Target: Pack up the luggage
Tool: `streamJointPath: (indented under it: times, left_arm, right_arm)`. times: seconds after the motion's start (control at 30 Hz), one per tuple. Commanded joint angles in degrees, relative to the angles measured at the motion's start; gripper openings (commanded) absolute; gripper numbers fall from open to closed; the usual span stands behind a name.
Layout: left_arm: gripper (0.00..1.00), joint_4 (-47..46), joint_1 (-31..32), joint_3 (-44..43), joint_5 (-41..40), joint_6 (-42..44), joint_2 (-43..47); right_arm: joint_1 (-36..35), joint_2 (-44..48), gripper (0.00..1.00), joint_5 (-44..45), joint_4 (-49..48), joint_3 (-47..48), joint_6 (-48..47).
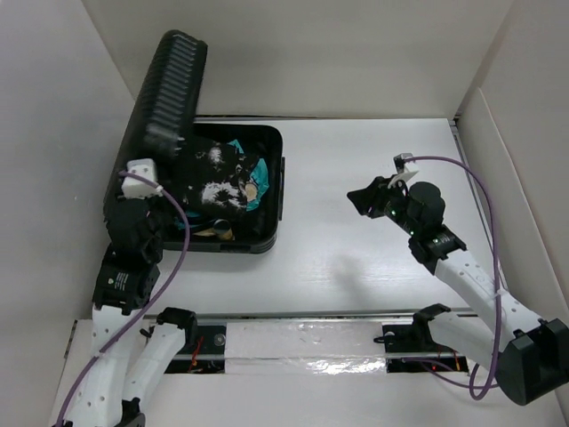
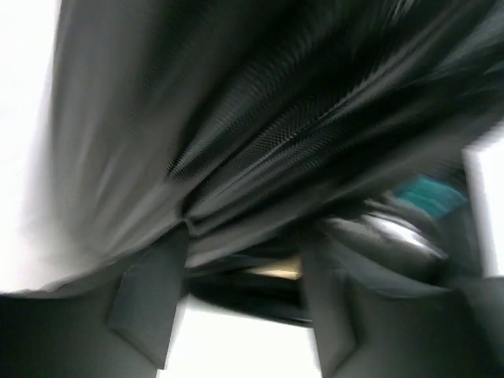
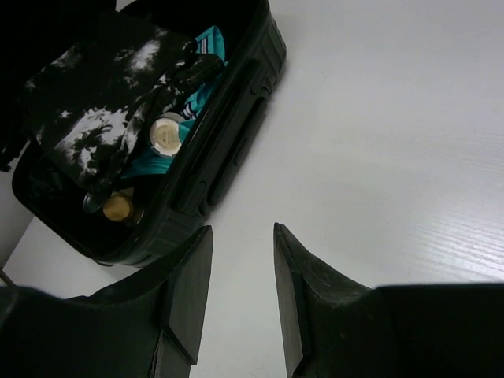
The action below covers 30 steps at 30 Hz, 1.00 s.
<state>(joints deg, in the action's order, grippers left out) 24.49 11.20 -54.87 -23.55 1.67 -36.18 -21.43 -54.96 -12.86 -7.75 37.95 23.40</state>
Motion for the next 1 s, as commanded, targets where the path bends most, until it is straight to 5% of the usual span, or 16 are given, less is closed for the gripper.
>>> streamJointPath:
  times: [0.0,0.1,0.27,0.33,0.43,0.47,0.53,0.57,0.7,0.77,0.97]
  left_arm:
    - [0.57,-4.2,1.7,-1.9,38.1,-4.4,-2.4]
    - [0.76,-1.4,1.7,-3.6,54.4,-4.8,-5.2]
    - [0.71,1.8,1.7,-7.5,81.0,-2.6,-6.2]
    - [0.68,0.0,1.7,-9.7,83.0,-3.5,-6.2]
    - [0.63,-9.8,1.7,-10.5,75.8,-12.2,-7.0]
    - [0.61,-13.4,1.7,-10.9,65.4,-14.6,-7.5]
    - [0.61,-14.5,1.7,-13.3,51.6,-18.8,-11.1]
    - [0.59,-13.1,1.2,-14.5,38.4,-22.6,-12.9]
    - [0.51,-7.2,-3.3,-22.5,17.6,-26.2,-24.8]
    - [0.43,-8.1,-9.2,-24.1,15.1,-27.6,-29.1]
    - [0.16,-8.8,-26.1,-28.5,23.8,-30.9,-39.1]
  right_arm:
    - [-0.8,-1.5,0.43,1.4,-1.8,3.3,-1.5]
    - [-1.3,-1.3,0.43,2.8,-1.4,3.4,-1.8]
    - [-1.3,-0.5,0.40,5.8,-1.0,3.1,-2.0]
    - [-1.3,-0.9,0.35,5.9,-1.4,2.9,-2.0]
    - [-1.9,-1.8,0.14,6.4,-1.5,3.1,-2.1]
    - [-1.9,-2.3,0.09,6.6,-1.5,3.2,-2.1]
    - [-1.9,-2.6,0.08,6.8,-1.4,3.4,-2.4]
    - [-2.4,-2.8,0.07,7.2,-1.4,3.4,-2.5]
    - [-2.9,-3.3,0.05,8.0,-1.2,3.6,-3.0]
    - [-3.4,-3.6,0.05,8.8,-1.1,3.9,-3.3]
    - [-5.0,-3.5,0.05,9.2,-0.6,4.4,-3.6]
